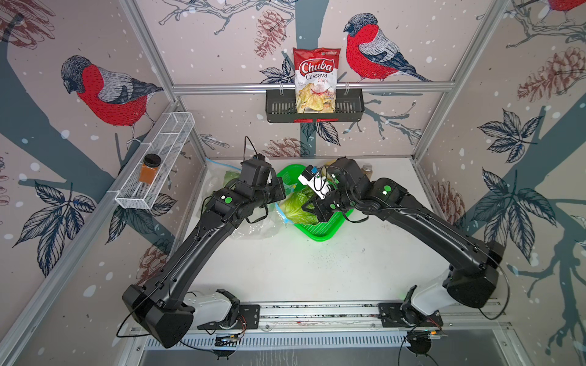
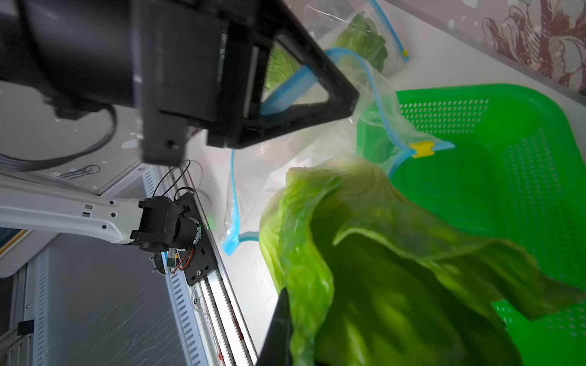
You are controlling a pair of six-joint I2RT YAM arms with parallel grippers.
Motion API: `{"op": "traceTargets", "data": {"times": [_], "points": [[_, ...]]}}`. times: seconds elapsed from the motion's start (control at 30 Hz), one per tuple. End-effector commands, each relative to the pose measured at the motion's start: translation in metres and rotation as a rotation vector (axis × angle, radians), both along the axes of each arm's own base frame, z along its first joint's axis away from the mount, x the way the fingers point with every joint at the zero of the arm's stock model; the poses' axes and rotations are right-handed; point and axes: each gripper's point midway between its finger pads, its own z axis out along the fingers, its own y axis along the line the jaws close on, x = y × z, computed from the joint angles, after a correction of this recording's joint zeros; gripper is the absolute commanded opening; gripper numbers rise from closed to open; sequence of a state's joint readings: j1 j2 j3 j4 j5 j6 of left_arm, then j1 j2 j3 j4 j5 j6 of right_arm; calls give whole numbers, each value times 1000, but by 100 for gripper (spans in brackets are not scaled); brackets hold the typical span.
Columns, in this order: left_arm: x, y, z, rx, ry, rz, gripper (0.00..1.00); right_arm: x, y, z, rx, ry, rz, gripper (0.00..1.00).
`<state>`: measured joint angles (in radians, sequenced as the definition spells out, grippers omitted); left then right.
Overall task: Put the chinese cabbages into a zipper bag and zip it
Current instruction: Place the Chinese cabbage in the zipper food storage bag.
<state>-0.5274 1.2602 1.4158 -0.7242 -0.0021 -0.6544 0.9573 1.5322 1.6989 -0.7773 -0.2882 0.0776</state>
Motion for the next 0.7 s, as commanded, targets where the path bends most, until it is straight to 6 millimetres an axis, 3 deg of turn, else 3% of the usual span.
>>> {"op": "traceTargets", "data": {"times": [0.0,0.13,0.37,0.53,0.67], "points": [[-1,4,0,14,9,8,0,16,8,17,70,-86,-29,6],[-4,5,-4,19,33,14,0,31,11,2,22,-100,-72,6],[-11,7,-17,41,91,8,0,36,21,8,64,-107,-70,5],[-14,8,-15,28,99,14,0,38,21,15,125,-108,-57,6],[-11,6,-5,-14,62,30,0,32,26,-4,77,-92,-14,6]]}}
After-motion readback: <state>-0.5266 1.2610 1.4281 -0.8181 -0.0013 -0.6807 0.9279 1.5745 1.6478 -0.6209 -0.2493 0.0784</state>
